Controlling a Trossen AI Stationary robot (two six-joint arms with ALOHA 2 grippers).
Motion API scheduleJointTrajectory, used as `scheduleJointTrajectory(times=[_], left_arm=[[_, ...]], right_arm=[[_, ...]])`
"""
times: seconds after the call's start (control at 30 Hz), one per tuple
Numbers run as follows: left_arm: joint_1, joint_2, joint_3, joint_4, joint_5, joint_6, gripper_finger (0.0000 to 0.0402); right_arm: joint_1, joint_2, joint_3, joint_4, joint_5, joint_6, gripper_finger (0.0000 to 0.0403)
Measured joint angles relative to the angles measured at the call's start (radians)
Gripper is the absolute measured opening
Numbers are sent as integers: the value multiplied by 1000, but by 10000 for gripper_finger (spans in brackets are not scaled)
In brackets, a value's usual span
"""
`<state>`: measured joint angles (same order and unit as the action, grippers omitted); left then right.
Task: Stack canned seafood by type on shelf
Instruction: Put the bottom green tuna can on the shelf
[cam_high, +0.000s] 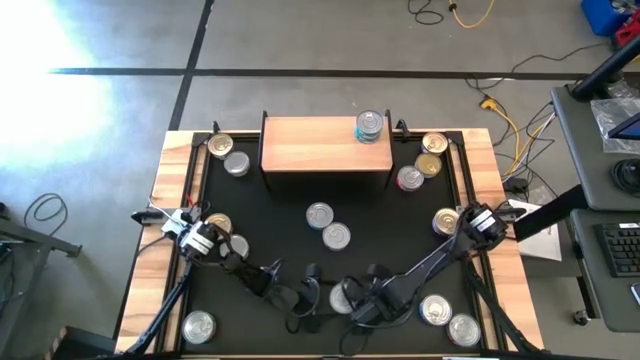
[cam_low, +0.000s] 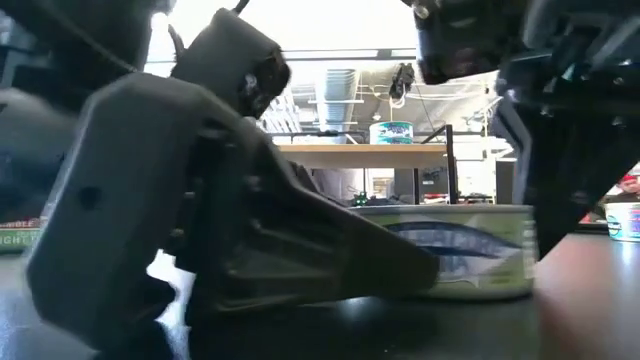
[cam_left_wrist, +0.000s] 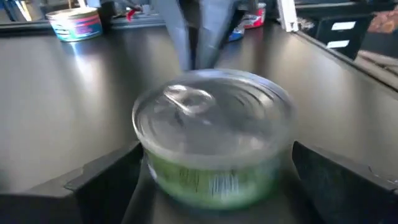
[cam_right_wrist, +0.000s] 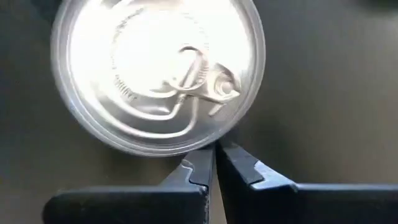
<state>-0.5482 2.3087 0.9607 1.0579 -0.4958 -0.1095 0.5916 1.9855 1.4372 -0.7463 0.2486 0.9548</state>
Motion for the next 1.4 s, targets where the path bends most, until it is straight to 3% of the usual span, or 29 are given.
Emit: scheduleJointTrajectory(times=[0.5,0.8,1.03,1.17,1.27,1.4], left_arm=[[8,5,48,-36,15,16,395],[-20,-30,1,-17,-96,4,366],[-36,-254,-131,-117,-123,-24,364],[-5,-431,-193,-258,-116,13,363],[42,-553,-208,-353,-121,51,364],[141,-661,-210,-458,-13,83,364]], right_arm=[[-16,11,-8,37,60,-90,13],[2,-9,-8,27,116,-44,13],[63,-149,-4,-20,135,-5,13],[83,-245,-5,-19,259,-63,13],[82,-283,-16,16,277,-129,13],[69,-297,-50,109,250,-259,13]])
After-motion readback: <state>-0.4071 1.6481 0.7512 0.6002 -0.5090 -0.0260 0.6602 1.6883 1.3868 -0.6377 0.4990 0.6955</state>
